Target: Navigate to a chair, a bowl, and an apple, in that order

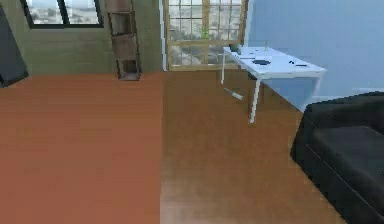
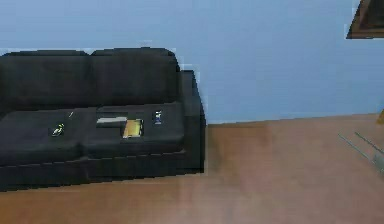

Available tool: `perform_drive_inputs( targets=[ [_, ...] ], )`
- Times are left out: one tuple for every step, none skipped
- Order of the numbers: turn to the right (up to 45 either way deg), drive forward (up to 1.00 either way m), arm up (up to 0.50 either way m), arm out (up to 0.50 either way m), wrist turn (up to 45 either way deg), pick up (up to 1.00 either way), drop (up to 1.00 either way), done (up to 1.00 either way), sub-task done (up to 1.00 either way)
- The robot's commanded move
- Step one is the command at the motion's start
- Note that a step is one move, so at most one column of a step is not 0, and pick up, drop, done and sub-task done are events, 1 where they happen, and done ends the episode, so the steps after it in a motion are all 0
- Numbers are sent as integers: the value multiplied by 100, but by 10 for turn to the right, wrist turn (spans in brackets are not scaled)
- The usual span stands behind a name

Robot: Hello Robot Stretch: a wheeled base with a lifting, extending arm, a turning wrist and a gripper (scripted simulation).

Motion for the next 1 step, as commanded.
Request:
perform_drive_inputs(
  targets=[
    [0, 100, 0, 0, 0, 0, 0, 0, 0]
  ],
)
